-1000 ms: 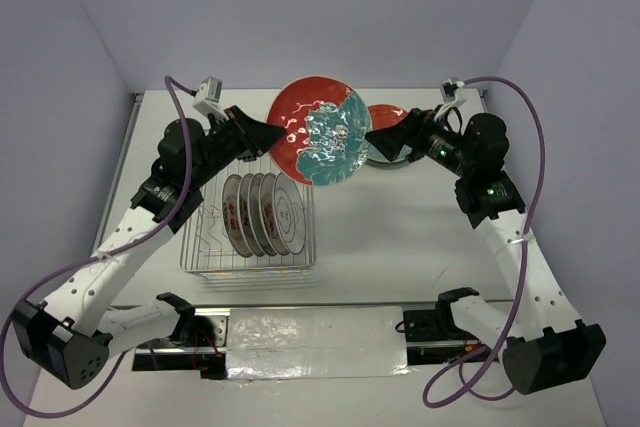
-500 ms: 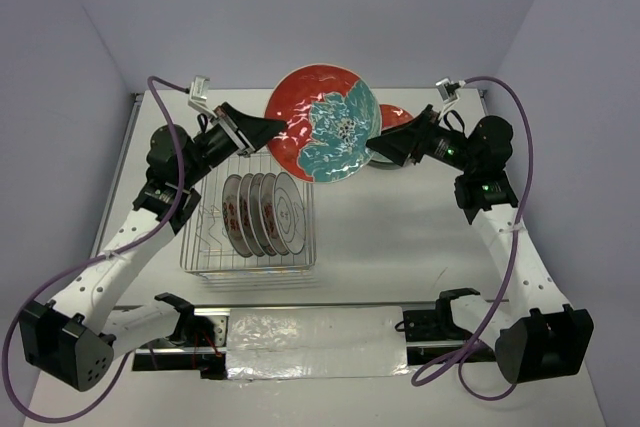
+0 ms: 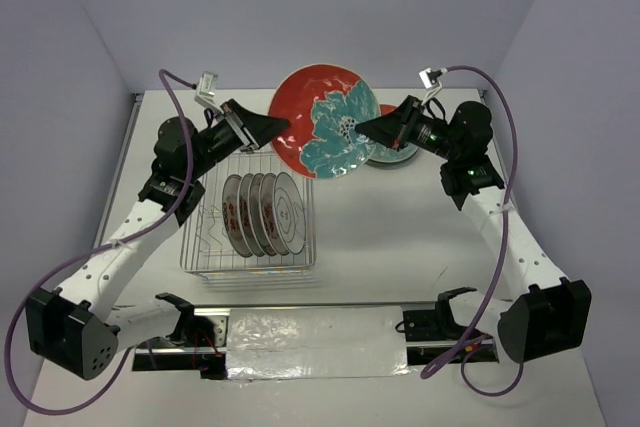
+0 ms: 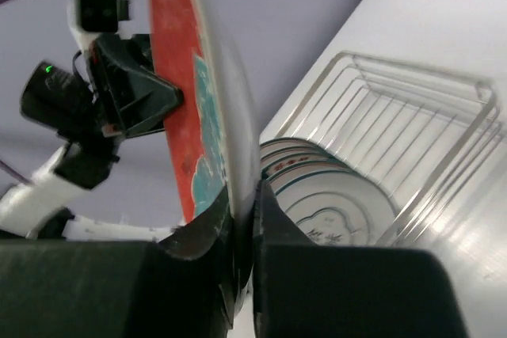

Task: Unload the plates from the dish rack

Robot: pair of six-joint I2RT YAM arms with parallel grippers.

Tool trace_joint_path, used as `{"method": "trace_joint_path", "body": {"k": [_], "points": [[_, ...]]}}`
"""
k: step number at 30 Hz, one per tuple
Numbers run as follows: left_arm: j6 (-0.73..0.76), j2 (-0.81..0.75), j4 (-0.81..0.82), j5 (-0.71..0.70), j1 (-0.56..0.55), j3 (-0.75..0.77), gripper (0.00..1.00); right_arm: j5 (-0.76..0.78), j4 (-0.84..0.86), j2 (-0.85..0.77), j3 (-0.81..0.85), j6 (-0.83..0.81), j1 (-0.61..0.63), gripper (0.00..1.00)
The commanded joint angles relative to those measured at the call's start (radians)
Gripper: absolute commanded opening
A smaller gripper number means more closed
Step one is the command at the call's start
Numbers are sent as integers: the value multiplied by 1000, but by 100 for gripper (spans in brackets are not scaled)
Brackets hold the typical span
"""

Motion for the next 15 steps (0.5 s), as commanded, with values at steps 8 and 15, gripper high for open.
{"method": "trace_joint_path", "body": {"k": [8, 15], "points": [[389, -65, -677, -540, -81, 455, 99, 458, -304, -36, 43, 32, -160, 0], [556, -264, -982, -790, -81, 512, 99, 418, -198, 218, 70, 37, -342, 0]]}}
